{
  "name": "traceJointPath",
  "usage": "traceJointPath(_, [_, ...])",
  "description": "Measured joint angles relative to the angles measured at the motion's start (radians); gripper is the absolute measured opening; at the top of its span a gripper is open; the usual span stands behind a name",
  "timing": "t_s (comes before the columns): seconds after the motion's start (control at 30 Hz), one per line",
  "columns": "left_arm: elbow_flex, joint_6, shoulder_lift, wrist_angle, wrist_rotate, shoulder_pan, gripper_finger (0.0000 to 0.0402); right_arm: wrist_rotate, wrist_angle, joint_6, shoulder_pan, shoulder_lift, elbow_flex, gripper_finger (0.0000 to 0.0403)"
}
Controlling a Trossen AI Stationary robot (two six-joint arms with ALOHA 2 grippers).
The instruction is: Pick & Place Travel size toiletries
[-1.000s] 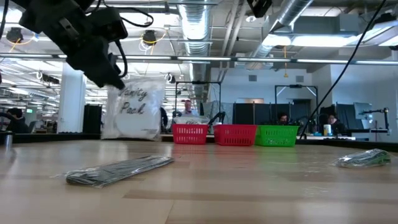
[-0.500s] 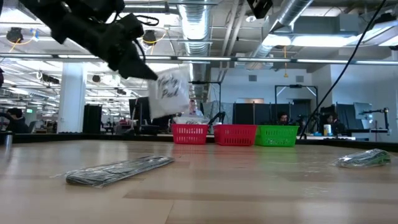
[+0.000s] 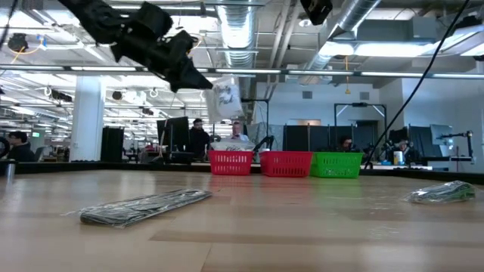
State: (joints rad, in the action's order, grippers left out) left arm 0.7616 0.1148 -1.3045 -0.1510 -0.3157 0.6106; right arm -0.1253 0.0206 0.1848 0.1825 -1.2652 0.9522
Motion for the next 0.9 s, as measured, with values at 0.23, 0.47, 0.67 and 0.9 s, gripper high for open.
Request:
traceJointPath(0.23, [0.181, 0.081, -0.218, 0.105, -0.055, 0.025, 0.0001, 0.0, 0.017, 0.0, 0.0, 0.0, 0.0, 0.0113])
traceJointPath(0.47, [0.299, 0.143, -0.352, 0.237, -0.055, 0.094, 0.0001, 0.0, 0.07, 0.0, 0.0, 0.0, 0.0, 0.0113])
traceJointPath(0.67, [0.318, 0.143, -0.381, 0.243, -0.083, 0.141, 0.0001, 0.0, 0.074, 0.0, 0.0, 0.0, 0.0, 0.0113])
traceJointPath(0.9, [0.319, 0.151, -0.381, 0.261, -0.15, 0.148, 0.0001, 0.0, 0.071, 0.0, -0.001, 0.0, 0.0, 0.0113])
